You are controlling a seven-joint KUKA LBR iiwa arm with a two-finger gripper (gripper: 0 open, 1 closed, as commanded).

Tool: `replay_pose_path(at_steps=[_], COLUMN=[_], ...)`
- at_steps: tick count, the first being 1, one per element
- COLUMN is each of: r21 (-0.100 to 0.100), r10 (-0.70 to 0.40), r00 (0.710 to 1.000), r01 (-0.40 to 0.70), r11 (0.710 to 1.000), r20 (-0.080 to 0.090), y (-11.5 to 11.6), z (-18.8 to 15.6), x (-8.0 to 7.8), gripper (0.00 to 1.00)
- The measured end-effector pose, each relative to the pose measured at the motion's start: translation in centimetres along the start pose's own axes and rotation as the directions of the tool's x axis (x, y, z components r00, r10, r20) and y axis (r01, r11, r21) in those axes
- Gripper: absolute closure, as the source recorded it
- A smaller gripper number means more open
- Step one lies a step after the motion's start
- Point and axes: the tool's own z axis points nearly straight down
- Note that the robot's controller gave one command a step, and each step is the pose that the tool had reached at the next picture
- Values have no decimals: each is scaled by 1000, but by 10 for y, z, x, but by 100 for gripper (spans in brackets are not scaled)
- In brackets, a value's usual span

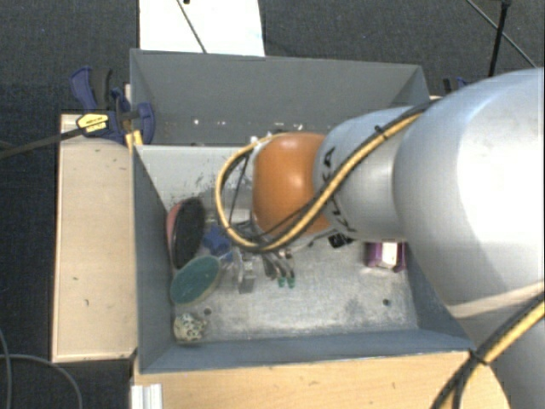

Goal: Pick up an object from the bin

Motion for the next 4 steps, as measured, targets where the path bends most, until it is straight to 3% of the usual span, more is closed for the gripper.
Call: replay_pose_path(at_steps=[1, 2, 3, 4], r21=[19, 4, 0, 2], r10=[-135, -326, -328, -472], r00=[991, 945, 945, 882], r01=[135, 326, 328, 472], r11=[991, 945, 945, 882], r20=[3, 3, 1, 3], y=[77, -4, 0, 91], z=[-5, -71, -69, -1], x=[-29, 1, 2, 4], gripper=[100, 100, 0, 0])
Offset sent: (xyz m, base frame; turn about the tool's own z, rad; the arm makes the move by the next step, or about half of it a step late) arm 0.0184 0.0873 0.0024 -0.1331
